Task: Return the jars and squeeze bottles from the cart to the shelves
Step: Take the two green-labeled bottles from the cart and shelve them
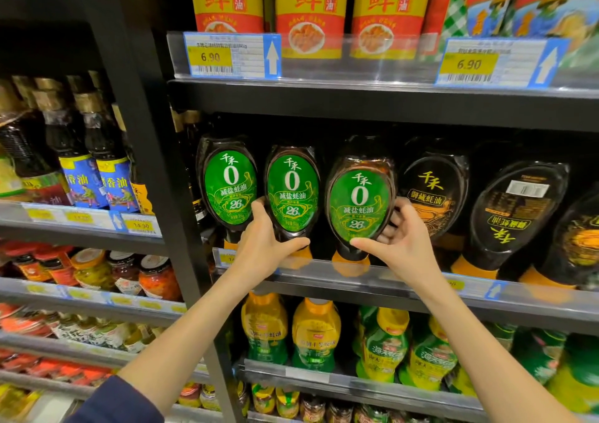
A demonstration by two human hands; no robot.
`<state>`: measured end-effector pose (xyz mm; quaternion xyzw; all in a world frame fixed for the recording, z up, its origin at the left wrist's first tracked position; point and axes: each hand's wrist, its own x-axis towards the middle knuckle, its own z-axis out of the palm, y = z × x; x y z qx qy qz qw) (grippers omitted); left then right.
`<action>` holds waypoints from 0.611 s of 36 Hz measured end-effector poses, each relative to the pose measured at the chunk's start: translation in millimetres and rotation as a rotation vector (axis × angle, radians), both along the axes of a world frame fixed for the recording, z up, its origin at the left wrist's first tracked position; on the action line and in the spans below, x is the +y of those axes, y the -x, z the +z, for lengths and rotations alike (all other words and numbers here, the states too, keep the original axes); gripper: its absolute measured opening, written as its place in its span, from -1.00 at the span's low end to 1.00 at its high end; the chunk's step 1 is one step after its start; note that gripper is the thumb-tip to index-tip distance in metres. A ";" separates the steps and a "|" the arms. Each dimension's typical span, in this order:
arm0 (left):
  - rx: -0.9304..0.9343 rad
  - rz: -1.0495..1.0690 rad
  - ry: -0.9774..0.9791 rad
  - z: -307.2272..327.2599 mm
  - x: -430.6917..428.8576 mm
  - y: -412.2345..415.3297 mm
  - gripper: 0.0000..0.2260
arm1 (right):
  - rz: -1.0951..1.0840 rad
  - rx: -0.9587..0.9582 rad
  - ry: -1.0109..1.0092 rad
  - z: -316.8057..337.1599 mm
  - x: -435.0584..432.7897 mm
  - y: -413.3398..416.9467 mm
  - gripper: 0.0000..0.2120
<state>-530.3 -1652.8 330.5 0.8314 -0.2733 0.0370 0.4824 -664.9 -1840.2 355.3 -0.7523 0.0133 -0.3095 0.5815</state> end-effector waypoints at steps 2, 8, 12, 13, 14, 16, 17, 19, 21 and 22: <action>-0.011 0.007 -0.014 0.4 0.0 0.4 -0.17 | 0.002 0.009 -0.011 -1.0 -0.4 -0.9 -0.40; -0.084 0.054 -0.051 1.2 -1.7 3.3 -0.21 | 0.012 0.046 -0.079 -2.1 -2.6 -4.5 -0.38; -0.104 0.071 -0.062 2.2 -0.6 7.3 -0.21 | 0.022 0.075 -0.079 -2.4 -2.0 -4.7 -0.39; -0.107 0.076 -0.065 2.8 -0.6 8.2 -0.21 | 0.029 0.086 -0.070 -2.3 -1.8 -4.6 -0.39; -0.109 0.081 -0.069 3.3 -0.5 8.7 -0.21 | 0.037 0.096 -0.063 -2.1 -1.8 -4.7 -0.39; -0.111 0.092 -0.080 5.1 -0.2 10.5 -0.20 | 0.051 0.116 -0.060 -1.6 -2.2 -4.4 -0.38; -0.114 0.099 -0.087 5.9 0.2 11.4 -0.19 | 0.058 0.125 -0.059 -1.5 -2.6 -4.4 -0.38; -0.118 0.117 -0.099 7.6 0.5 13.2 -0.19 | 0.064 0.147 -0.045 -0.9 -3.1 -4.5 -0.38; -0.124 0.142 -0.116 9.2 0.3 15.6 -0.20 | 0.065 0.166 -0.024 -0.3 -3.5 -4.8 -0.37; -0.129 0.156 -0.126 9.7 0.2 16.8 -0.20 | 0.064 0.172 -0.015 -0.2 -3.7 -4.6 -0.36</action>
